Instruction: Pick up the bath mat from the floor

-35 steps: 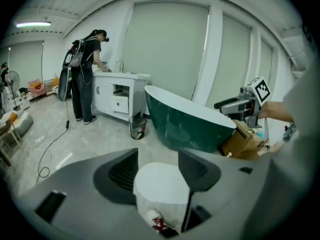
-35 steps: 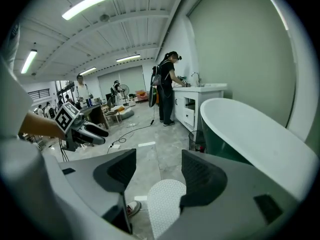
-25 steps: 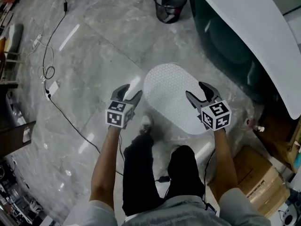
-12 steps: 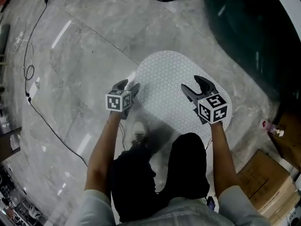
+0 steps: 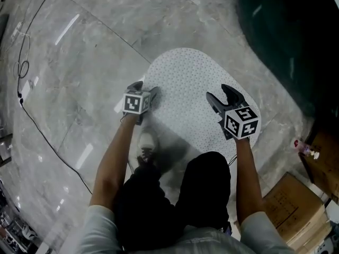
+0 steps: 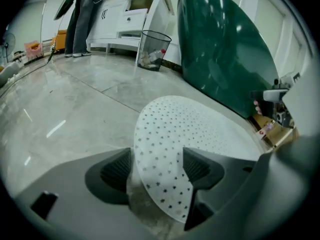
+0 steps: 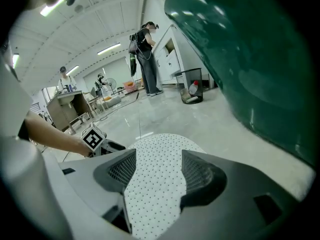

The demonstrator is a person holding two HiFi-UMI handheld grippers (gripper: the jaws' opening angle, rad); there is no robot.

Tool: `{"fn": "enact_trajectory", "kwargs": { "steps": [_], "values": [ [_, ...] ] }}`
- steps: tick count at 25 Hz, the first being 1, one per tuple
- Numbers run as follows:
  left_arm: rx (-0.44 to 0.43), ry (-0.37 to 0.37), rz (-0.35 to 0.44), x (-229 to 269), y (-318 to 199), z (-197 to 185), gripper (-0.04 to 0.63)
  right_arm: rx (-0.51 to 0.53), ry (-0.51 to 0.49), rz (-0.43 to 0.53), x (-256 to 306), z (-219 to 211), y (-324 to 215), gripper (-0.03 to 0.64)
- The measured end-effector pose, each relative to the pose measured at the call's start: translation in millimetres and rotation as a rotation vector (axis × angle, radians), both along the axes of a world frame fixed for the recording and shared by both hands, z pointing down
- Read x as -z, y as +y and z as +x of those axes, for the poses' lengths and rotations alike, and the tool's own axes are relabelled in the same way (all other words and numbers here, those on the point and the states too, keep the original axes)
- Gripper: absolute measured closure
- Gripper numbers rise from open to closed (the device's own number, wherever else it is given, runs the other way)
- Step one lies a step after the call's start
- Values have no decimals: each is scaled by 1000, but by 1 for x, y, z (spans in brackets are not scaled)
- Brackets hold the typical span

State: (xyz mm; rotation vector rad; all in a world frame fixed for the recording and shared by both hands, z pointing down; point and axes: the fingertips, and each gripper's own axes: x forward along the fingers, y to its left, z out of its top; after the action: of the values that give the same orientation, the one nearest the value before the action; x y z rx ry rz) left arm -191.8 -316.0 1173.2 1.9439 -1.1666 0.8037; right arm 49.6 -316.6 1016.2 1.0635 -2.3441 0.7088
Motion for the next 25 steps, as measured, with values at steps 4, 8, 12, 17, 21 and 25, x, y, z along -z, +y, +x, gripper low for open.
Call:
{"fn": "enact_trajectory", "kwargs": {
  "steps": [4, 8, 12, 17, 21, 25],
  "values": [
    [17, 34, -4, 1, 3, 8, 266, -50, -31, -12, -5, 14, 6, 339],
    [-13, 84, -20, 9, 8, 34, 247, -56, -42, -14, -4, 23, 15, 337],
    [-2, 115, -3, 9, 7, 55, 230, -86, -51, -2, 0, 39, 20, 337],
    [-100, 261, -59, 16, 22, 129, 244, -132, -59, -6, 3, 64, 30, 338],
    [-52, 132, -64, 8, 17, 134, 391, -147, -58, -7, 6, 81, 38, 339],
    [-45, 84, -67, 4, 13, 114, 561, -175, -58, 3, 12, 90, 41, 338]
  ]
}}
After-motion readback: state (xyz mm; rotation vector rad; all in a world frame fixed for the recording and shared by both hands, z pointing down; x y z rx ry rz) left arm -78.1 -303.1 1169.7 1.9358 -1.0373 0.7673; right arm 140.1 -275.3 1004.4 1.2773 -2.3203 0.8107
